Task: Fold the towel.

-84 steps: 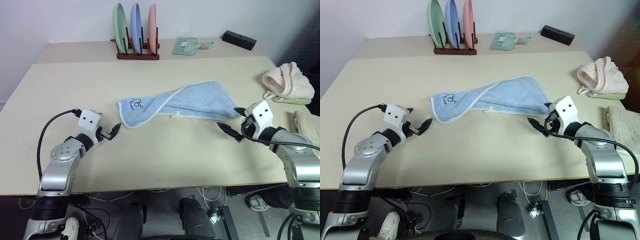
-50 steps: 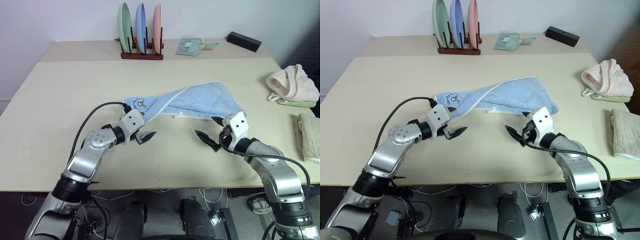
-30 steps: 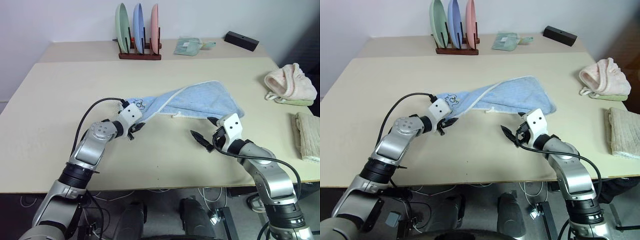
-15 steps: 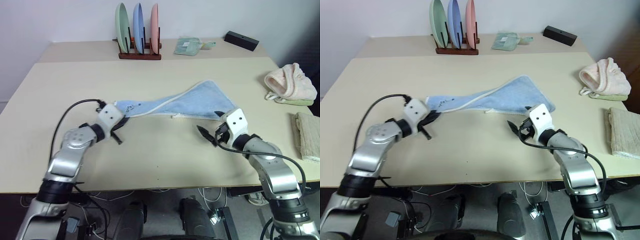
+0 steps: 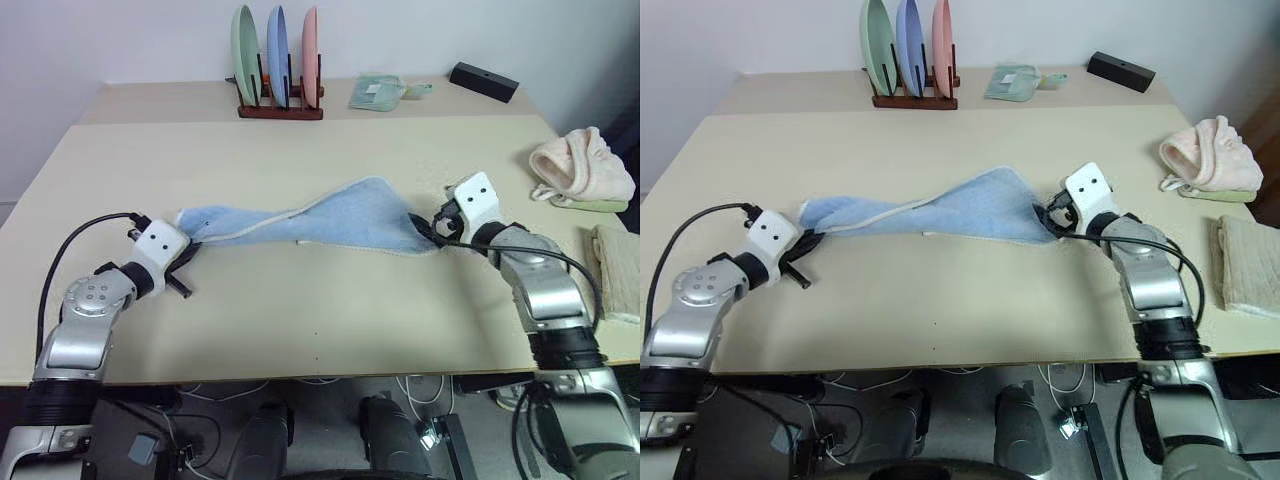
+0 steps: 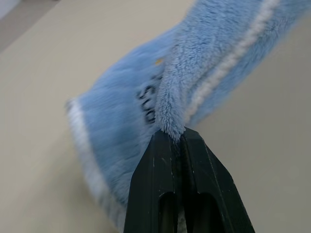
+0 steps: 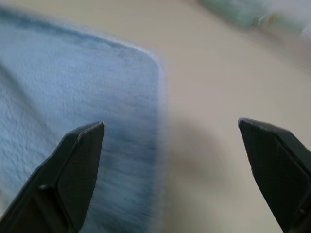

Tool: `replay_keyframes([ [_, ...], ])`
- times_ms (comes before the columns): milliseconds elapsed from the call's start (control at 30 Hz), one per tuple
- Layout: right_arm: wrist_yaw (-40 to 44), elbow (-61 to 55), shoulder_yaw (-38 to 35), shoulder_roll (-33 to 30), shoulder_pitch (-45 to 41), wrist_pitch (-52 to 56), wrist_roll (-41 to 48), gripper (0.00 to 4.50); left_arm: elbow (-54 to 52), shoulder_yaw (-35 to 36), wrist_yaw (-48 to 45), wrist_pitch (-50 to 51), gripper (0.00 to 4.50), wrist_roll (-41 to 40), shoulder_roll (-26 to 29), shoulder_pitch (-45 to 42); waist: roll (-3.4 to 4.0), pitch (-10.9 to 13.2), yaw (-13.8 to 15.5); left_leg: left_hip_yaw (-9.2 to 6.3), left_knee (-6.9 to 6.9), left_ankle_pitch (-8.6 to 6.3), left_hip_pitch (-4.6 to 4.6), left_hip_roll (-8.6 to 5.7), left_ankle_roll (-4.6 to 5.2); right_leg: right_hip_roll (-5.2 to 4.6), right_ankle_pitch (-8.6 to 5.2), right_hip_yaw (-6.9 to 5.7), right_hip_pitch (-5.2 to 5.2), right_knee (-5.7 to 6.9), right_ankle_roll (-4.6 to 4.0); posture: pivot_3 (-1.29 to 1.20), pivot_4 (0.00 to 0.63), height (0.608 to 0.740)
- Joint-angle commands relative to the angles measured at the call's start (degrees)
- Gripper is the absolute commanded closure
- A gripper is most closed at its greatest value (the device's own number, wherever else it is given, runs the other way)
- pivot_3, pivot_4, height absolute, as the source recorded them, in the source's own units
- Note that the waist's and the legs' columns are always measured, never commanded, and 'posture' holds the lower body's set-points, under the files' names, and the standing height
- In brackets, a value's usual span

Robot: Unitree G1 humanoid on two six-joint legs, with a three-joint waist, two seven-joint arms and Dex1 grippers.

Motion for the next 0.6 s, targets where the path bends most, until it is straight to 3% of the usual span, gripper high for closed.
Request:
replay_keyframes([
  [33,0.03,4.41,-2.15,0.70,-4.07,6.88,2.82,0.00,-2.00,-0.50,-0.38,-0.74,4.45,-0.32,-0.61,-0.28,0.01,0.01,0.00,0.00,0.00,0.00,0.00,0.00,0.00,0.00,0.00,0.00,-0.01,0.00,0.00,0.00,0.150,0.740],
  [200,2.16,8.10,0.89,-0.52,-5.13,9.71,1.24,0.00,-2.52,-1.36,-0.78,-0.66,4.45,-0.52,-1.27,-0.38,0.01,0.00,0.01,0.00,0.00,0.00,-0.01,-0.01,0.00,0.00,0.00,0.00,-0.01,0.00,0.00,0.00,0.150,0.740],
  [233,2.31,8.39,1.09,-0.57,-5.15,10.04,1.09,0.25,-2.51,-1.36,-0.79,-0.69,4.49,-0.59,-1.29,-0.39,0.00,0.00,0.00,0.01,0.00,0.00,0.00,-0.01,0.00,0.00,0.00,0.00,0.00,0.00,0.00,0.00,0.150,0.740],
  [300,2.25,8.53,0.91,-0.49,-5.00,10.72,1.15,0.84,-2.32,-1.39,-0.85,-0.84,4.50,-0.55,-1.38,-0.39,0.00,0.00,-0.01,0.00,-0.01,0.00,0.01,0.00,0.00,0.00,0.00,-0.01,0.00,0.01,0.00,0.00,0.150,0.740],
  [433,4.80,2.69,0.49,-1.12,-2.20,10.94,2.79,2.90,-2.03,-1.51,-0.83,-1.19,4.50,-0.41,-1.55,-0.47,0.00,0.00,-0.02,0.00,0.00,0.00,0.01,0.00,0.00,0.01,0.00,0.00,0.00,0.01,0.00,0.00,0.150,0.740],
  [533,10.27,-9.32,0.67,-5.09,4.98,8.73,4.36,4.29,-1.92,-1.53,-0.72,-1.29,4.50,-0.39,-1.73,-0.75,0.01,0.00,0.58,0.00,0.00,0.00,-0.04,-0.01,0.00,0.00,-0.01,-0.01,-0.01,-0.01,0.02,0.00,0.150,0.740],
  [600,14.00,-16.27,0.58,-8.28,10.12,7.07,5.43,4.46,-1.86,-1.58,-0.84,-1.46,4.50,-0.39,-1.73,-0.61,0.01,0.01,0.41,0.00,0.03,-0.02,-0.06,-0.02,0.03,-0.01,-0.03,-0.01,0.01,-0.04,0.06,0.00,0.150,0.740],
])
